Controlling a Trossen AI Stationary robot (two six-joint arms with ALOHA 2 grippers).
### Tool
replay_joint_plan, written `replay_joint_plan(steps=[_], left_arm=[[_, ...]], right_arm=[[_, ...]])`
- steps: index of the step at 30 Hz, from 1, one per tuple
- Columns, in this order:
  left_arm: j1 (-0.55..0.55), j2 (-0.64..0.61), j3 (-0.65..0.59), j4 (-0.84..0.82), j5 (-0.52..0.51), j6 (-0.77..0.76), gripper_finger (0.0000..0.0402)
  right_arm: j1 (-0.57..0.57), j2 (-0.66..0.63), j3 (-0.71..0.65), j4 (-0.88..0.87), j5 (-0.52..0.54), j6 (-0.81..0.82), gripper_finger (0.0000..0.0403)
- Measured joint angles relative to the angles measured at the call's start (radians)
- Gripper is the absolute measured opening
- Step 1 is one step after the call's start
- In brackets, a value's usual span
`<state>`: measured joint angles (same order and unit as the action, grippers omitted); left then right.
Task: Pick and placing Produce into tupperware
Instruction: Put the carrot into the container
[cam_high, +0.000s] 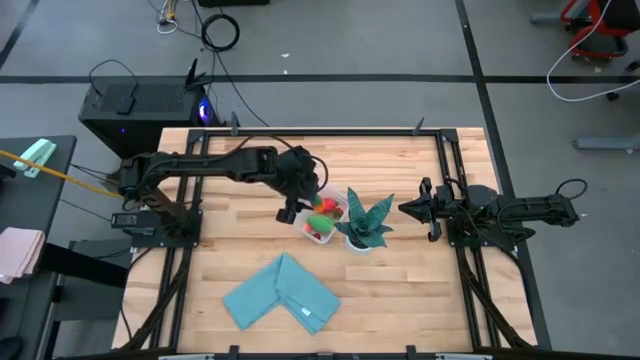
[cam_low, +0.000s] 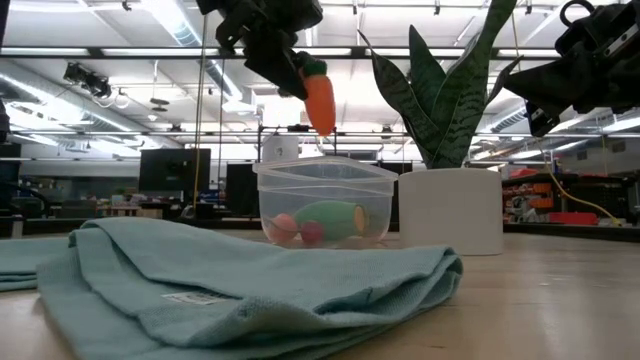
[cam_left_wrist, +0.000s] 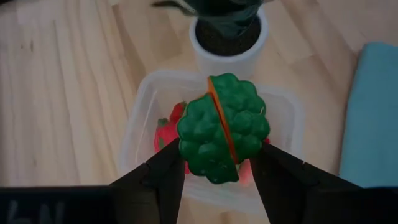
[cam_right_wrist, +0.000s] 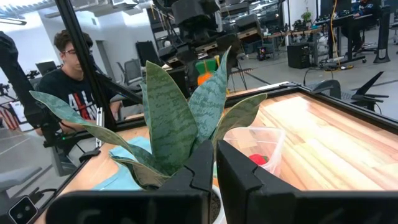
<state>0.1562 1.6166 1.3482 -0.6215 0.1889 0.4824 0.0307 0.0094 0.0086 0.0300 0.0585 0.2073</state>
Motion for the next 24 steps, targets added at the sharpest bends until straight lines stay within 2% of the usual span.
replay_joint_plan(steps=[24], left_arm=[[0.05,0.209,-0.001,0.029,0.015,0.0,0.0182]], right_arm=[[0.0,0.002,0.0,0.0,0.0,0.0,0.0025]])
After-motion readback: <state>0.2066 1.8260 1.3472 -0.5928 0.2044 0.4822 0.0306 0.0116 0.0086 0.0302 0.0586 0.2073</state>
